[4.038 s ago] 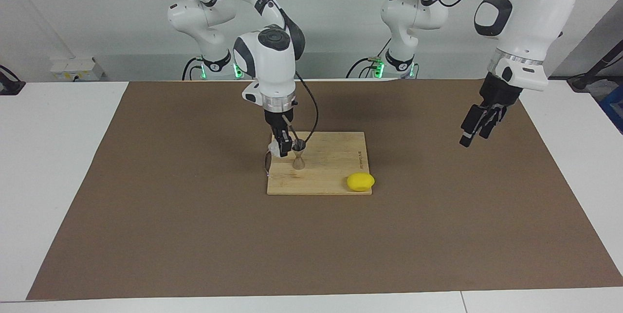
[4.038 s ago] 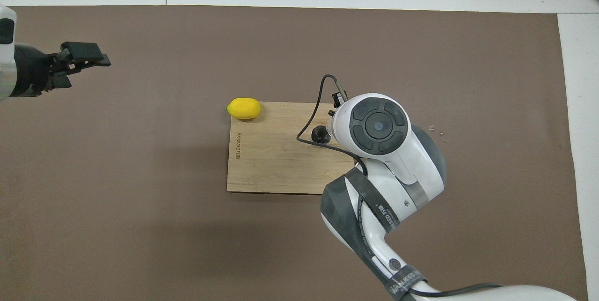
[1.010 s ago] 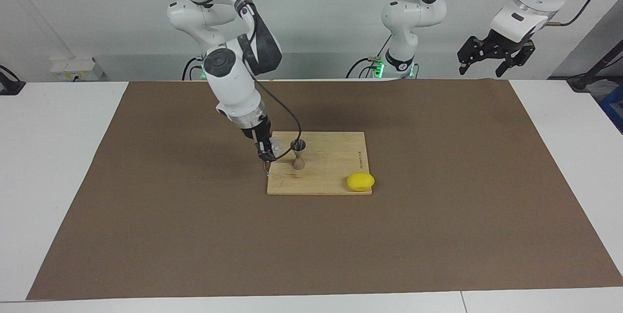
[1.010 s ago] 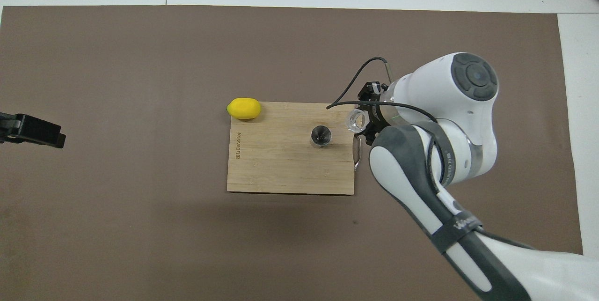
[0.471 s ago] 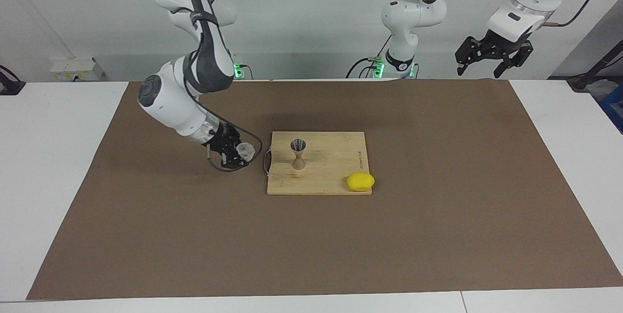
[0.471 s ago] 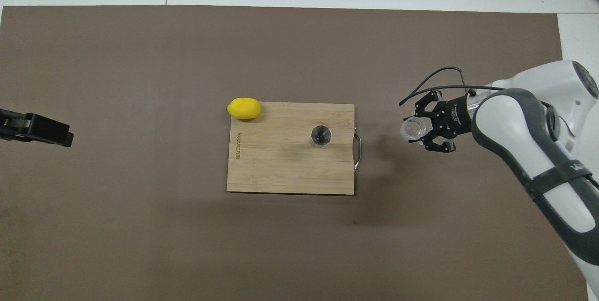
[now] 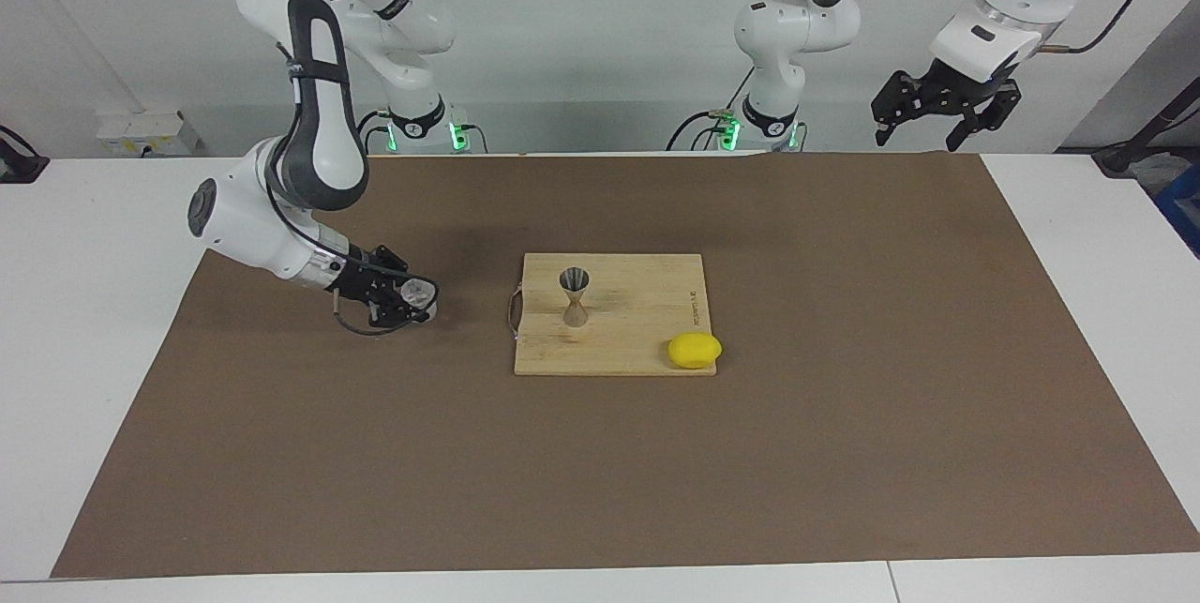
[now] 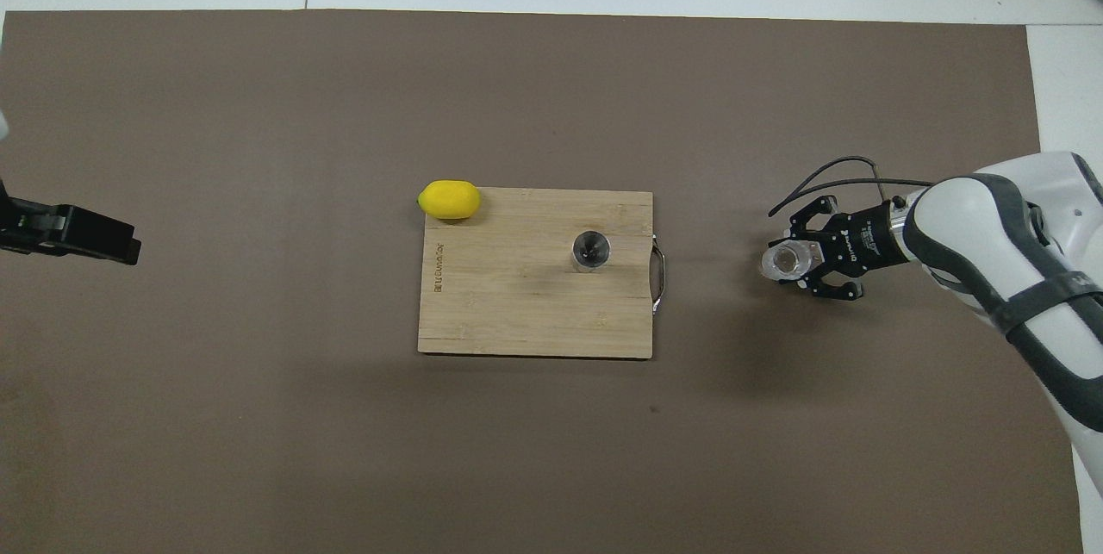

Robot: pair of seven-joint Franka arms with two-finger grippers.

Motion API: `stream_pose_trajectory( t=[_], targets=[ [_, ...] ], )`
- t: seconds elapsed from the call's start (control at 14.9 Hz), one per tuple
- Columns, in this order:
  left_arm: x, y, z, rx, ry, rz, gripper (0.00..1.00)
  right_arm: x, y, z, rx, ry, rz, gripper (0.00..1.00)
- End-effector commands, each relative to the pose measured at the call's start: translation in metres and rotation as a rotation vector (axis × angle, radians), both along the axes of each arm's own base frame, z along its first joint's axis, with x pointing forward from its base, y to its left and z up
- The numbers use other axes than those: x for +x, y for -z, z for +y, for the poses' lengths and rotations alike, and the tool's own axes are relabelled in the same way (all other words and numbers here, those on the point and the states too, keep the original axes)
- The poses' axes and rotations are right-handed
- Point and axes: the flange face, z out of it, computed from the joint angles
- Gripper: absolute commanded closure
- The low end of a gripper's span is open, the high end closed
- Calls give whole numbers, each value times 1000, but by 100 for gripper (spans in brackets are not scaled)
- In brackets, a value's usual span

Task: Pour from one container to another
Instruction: 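Carry the glass back and set it down with the right gripper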

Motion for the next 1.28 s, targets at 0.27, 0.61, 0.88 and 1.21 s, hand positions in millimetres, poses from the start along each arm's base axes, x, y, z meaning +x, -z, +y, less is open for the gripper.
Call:
stream_pose_trajectory(
  t=[0.27,0.61,0.88,1.21],
  targets=[
    [-8,-1,6,19,-3,-12,0,-2,16,-16,64,-27,-24,64],
    [-8,-1,5,19,-1,-11,0,-2,-12,-10,35,-47,-53,0],
    [-8,-1,5,19,-1,-11,0,-8,-56,-20,-10,-65,-77,0],
    [-8,-1,6,19,-3,-11,0,-16,-122,-21,-193,-226,-160,0]
  ],
)
